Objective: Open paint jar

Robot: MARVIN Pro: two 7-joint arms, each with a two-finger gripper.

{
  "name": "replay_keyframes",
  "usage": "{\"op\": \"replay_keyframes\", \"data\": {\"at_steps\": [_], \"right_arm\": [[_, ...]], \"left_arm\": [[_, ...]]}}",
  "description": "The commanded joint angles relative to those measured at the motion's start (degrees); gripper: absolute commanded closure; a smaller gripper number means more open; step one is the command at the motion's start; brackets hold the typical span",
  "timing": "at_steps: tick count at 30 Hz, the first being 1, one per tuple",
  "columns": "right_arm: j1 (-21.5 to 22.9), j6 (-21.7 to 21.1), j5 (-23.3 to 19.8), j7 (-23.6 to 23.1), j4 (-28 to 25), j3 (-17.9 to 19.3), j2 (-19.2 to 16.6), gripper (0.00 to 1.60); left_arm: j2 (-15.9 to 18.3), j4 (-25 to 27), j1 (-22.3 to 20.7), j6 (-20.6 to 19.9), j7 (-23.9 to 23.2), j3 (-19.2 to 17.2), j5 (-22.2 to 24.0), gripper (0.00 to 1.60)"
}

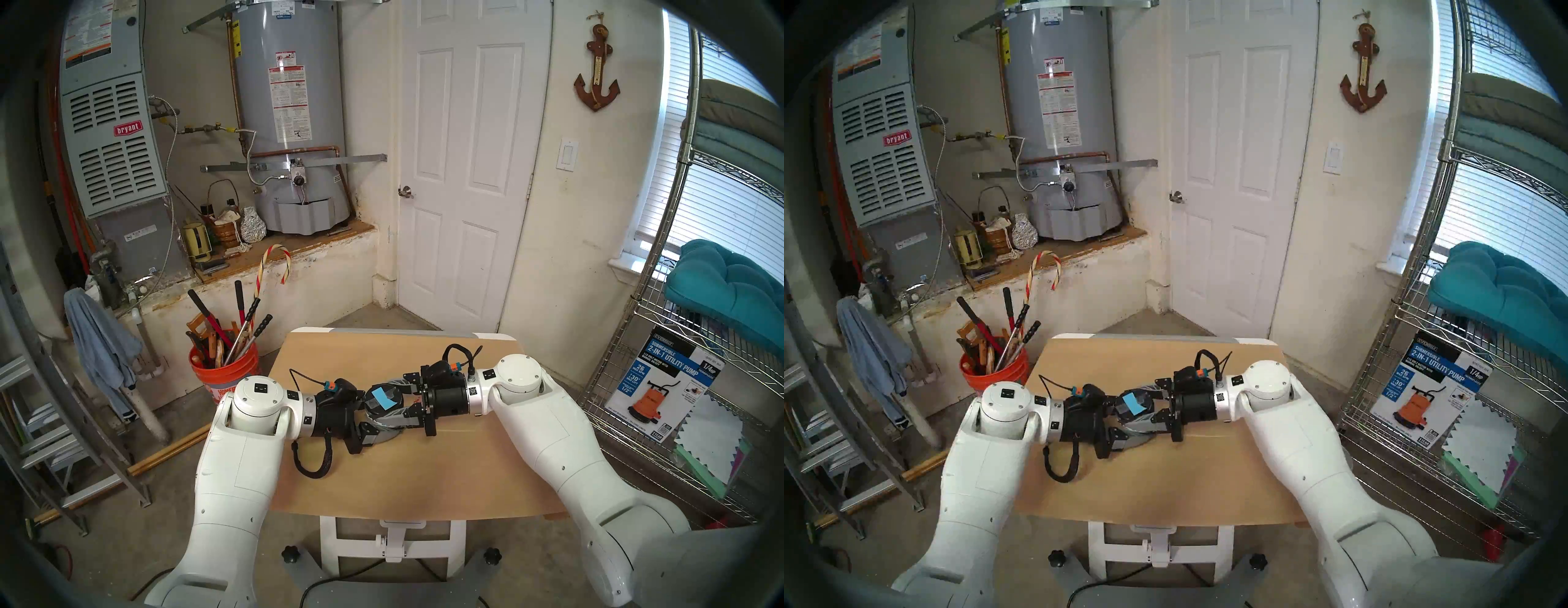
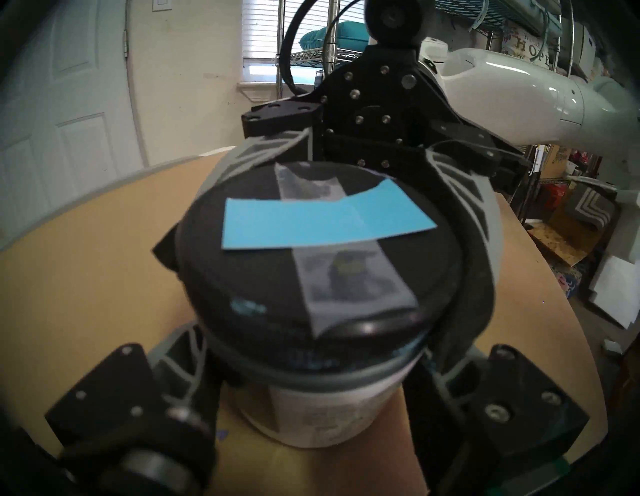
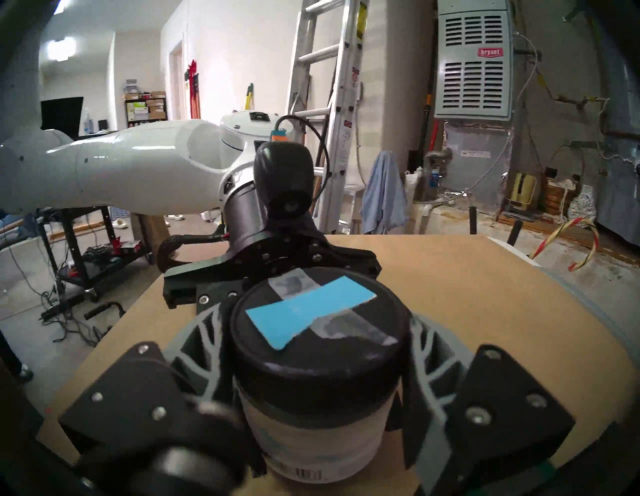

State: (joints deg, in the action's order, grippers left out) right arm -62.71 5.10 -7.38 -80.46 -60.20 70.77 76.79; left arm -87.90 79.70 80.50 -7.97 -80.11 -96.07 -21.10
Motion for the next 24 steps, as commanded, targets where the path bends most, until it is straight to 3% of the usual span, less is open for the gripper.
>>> {"op": "replay_keyframes", "data": {"at_steps": [1, 8, 17, 18, 19, 21, 24], "right_arm": [[7.0, 1.1, -1.6, -4.5, 5.5, -3.9, 1.3, 1.6], [10.7, 2.7, -1.8, -4.5, 12.4, -6.5, 3.3, 1.6], [15.4, 6.6, -6.3, -4.5, 20.5, -10.4, 4.5, 1.6], [15.8, 7.1, -7.1, -4.5, 21.1, -11.2, 4.1, 1.51], [16.1, 7.6, -7.9, -4.5, 21.5, -11.9, 3.8, 0.91], [16.7, 8.6, -9.6, -4.5, 22.2, -13.7, 3.1, 0.0], [16.8, 9.7, -11.4, -4.5, 22.3, -15.0, 2.3, 0.0]], "left_arm": [[0.3, 0.6, -0.6, -0.2, -1.6, 0.8, 0.1, 1.6], [0.3, 0.4, -0.8, -0.2, -1.6, 0.8, 0.1, 1.6], [0.3, 0.4, -0.8, -0.5, -1.6, 0.7, 0.0, 1.6], [0.3, 0.4, -0.8, -0.5, -1.6, 0.7, 0.0, 1.6], [0.3, 0.4, -0.7, -0.6, -1.6, 0.7, 0.0, 1.6], [0.4, 0.4, -0.8, -0.6, -1.6, 0.6, 0.1, 1.6], [0.5, 0.1, -1.1, -0.5, -1.7, 0.6, 0.1, 1.6]]}}
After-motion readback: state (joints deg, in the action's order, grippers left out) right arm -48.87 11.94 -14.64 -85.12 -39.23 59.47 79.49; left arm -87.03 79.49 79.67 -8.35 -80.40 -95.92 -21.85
